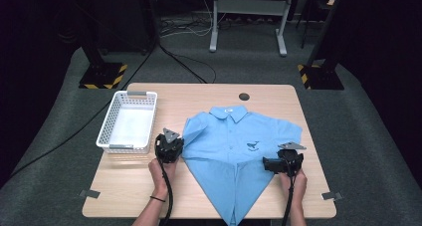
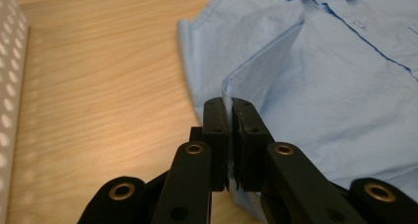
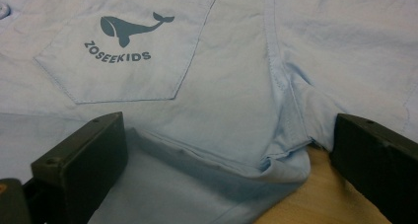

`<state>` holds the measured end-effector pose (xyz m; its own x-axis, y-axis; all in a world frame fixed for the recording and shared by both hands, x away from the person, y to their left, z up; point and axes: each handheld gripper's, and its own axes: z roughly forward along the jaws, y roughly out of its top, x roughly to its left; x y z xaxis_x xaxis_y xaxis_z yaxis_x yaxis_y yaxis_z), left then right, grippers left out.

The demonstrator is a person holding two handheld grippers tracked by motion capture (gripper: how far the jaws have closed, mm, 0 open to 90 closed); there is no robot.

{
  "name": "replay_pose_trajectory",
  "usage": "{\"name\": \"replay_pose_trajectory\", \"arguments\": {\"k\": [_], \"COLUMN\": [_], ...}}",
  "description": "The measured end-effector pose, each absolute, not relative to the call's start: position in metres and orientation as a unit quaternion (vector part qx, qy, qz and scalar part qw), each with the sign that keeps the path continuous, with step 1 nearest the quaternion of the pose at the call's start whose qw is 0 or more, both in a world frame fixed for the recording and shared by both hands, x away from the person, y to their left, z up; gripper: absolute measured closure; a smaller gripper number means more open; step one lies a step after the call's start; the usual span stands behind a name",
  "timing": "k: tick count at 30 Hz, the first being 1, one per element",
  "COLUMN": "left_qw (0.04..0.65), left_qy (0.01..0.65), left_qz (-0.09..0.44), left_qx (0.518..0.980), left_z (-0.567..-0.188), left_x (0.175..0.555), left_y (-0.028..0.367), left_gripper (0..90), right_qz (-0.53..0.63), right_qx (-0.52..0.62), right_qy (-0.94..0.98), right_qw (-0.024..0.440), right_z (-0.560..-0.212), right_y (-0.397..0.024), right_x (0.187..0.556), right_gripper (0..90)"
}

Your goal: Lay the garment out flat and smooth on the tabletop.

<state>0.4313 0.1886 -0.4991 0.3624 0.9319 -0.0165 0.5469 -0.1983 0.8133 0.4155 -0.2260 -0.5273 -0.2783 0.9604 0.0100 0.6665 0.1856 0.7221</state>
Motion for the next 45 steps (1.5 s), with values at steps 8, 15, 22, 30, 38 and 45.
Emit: {"name": "replay_pose_trajectory", "arguments": {"k": [8, 15, 22, 30, 38, 45], "left_qw": [0.371, 0.369, 0.371, 0.368, 0.358, 0.356], "left_qy": [0.532, 0.556, 0.572, 0.588, 0.593, 0.603], "left_qz": [0.252, 0.243, 0.24, 0.242, 0.254, 0.239], "left_qx": [0.719, 0.704, 0.691, 0.678, 0.675, 0.673], "left_z": [-0.508, -0.516, -0.52, -0.524, -0.524, -0.524], "left_x": [0.427, 0.424, 0.421, 0.417, 0.415, 0.413], "left_y": [0.207, 0.217, 0.223, 0.229, 0.229, 0.23], "left_gripper": [85.0, 84.9, 84.0, 78.7, 67.7, 44.9], "right_qz": [0.316, 0.316, 0.316, 0.316, 0.316, 0.316], "right_qx": [0.554, 0.555, 0.555, 0.555, 0.555, 0.555], "right_qy": [0.734, 0.734, 0.733, 0.733, 0.733, 0.734], "right_qw": [0.233, 0.232, 0.232, 0.233, 0.233, 0.234], "right_z": [-0.527, -0.527, -0.527, -0.527, -0.527, -0.527], "right_y": [-0.226, -0.226, -0.226, -0.226, -0.226, -0.226], "right_x": [0.415, 0.416, 0.416, 0.416, 0.416, 0.416], "right_gripper": [0.3, 0.2, 0.3, 0.5, 0.5, 0.5]}}
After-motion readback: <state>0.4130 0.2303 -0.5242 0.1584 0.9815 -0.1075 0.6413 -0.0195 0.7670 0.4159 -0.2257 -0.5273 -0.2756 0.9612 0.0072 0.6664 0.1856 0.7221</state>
